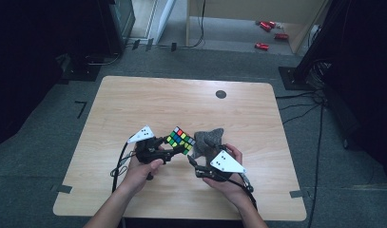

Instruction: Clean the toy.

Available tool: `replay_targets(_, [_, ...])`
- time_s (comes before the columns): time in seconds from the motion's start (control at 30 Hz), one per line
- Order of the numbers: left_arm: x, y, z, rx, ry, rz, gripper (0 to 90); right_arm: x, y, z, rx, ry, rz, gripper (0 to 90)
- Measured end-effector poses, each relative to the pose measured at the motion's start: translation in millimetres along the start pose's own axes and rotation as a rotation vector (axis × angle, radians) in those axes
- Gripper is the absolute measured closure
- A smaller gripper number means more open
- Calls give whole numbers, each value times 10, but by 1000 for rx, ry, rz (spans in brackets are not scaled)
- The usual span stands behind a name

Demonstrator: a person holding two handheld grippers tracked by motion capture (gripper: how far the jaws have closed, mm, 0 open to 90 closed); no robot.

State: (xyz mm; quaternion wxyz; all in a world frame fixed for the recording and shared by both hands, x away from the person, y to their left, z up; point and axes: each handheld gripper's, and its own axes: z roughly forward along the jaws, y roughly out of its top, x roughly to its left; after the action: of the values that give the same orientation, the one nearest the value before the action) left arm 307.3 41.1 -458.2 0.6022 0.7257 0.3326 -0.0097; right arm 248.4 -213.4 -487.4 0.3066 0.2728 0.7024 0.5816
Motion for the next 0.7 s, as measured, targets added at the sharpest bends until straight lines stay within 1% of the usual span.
replay_targets(0.1, [-32,6,17,8,-1,-1,353,45,3,16,-5,-4,-26,200])
replay_targets(0.23, [-70,9,52,29,-13,-15,353,75,2,36,-8,-3,-51,199])
replay_targets(0.4, [-106,-11,106,66,-22,-18,352,95,0,45,-8,-5,-60,209])
replay_targets(0.53, [-148,-23,140,80,-36,-16,352,121,-7,60,1,-8,-76,239])
replay_targets(0.63, [-170,-30,157,86,-43,-12,352,141,-10,66,-2,-16,-87,292])
replay_targets(0.7, [-163,-28,161,89,-45,-22,352,145,-6,63,-3,-17,-99,311])
